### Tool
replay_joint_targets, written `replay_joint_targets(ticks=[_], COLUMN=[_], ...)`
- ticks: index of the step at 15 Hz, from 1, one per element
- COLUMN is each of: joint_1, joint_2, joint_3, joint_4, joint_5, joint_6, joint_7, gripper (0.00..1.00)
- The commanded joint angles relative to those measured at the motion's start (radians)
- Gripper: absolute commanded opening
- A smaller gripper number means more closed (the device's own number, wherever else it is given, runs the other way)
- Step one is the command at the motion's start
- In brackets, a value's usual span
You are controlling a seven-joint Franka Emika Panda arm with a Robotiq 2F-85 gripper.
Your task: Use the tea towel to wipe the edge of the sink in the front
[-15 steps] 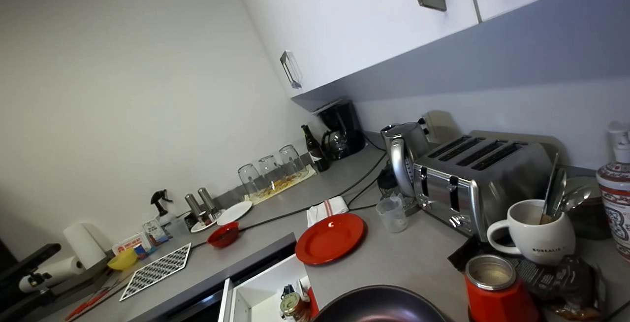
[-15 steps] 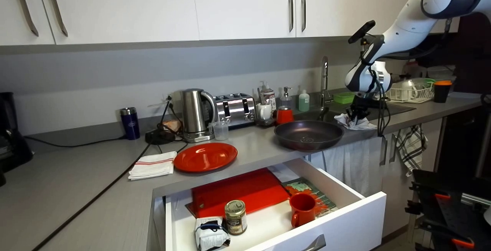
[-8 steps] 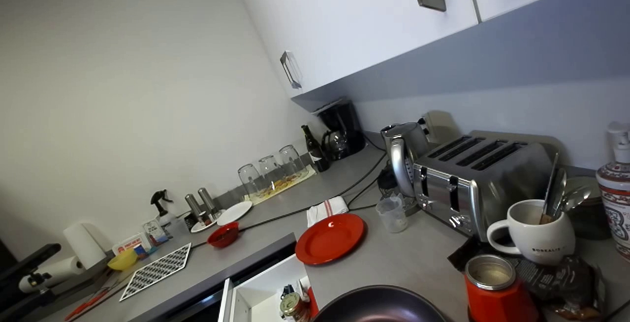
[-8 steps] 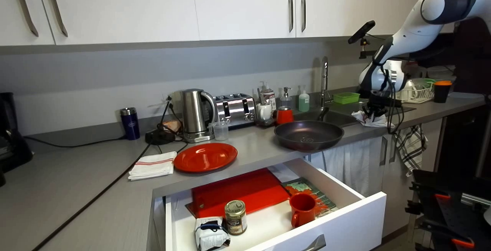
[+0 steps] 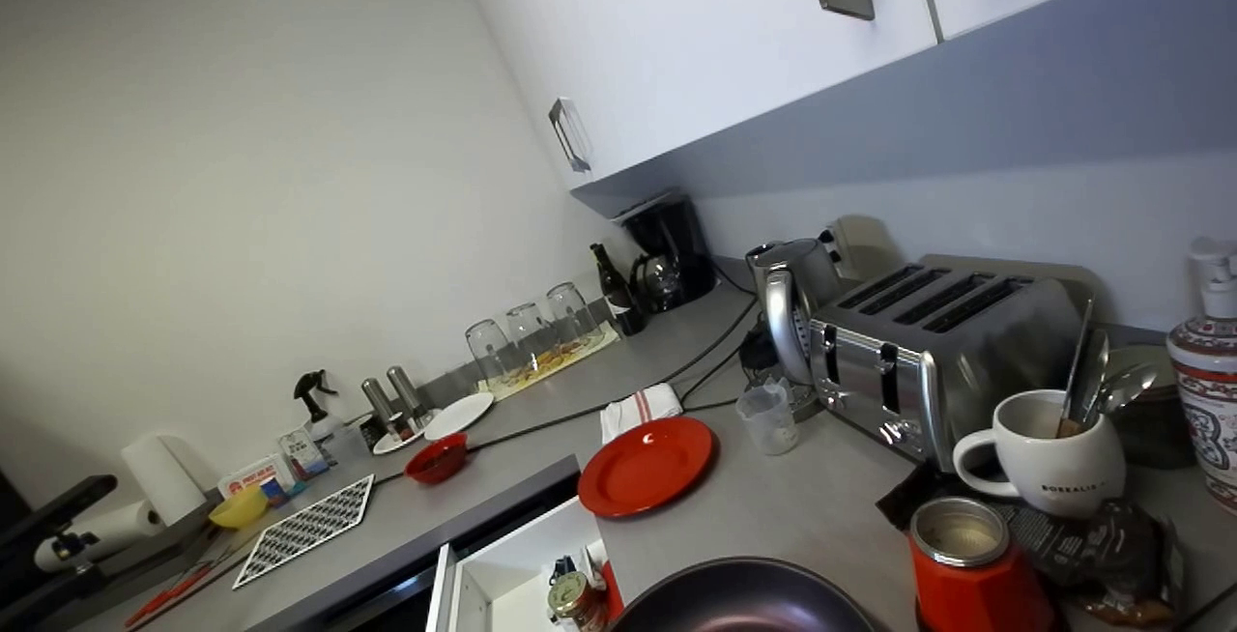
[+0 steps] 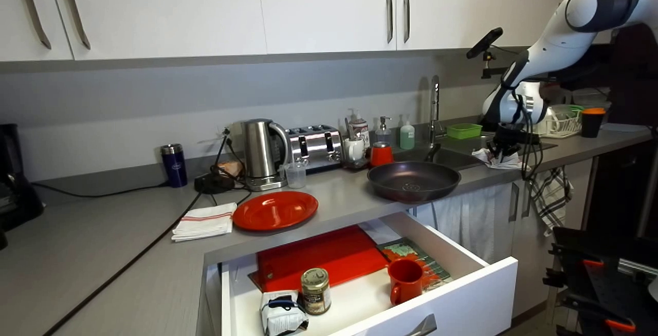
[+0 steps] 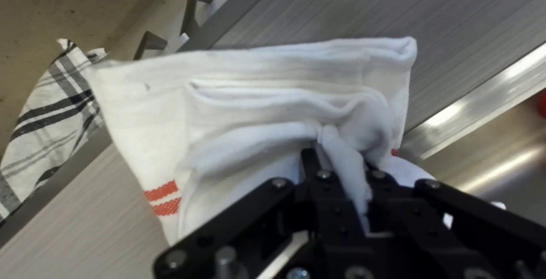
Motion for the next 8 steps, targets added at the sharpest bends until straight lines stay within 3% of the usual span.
replay_joint_targets(ticks=[1, 8], joint_1=[0.05, 0.121], joint_2=[-0.068, -0.234], joint_3=[0.067, 0.211], joint_4=[-0.166, -0.41], joint_5=[-0.05, -0.017], joint_6=[0.103, 0.276], joint_7=[-0.044, -0.176], gripper=[0.06, 0.06])
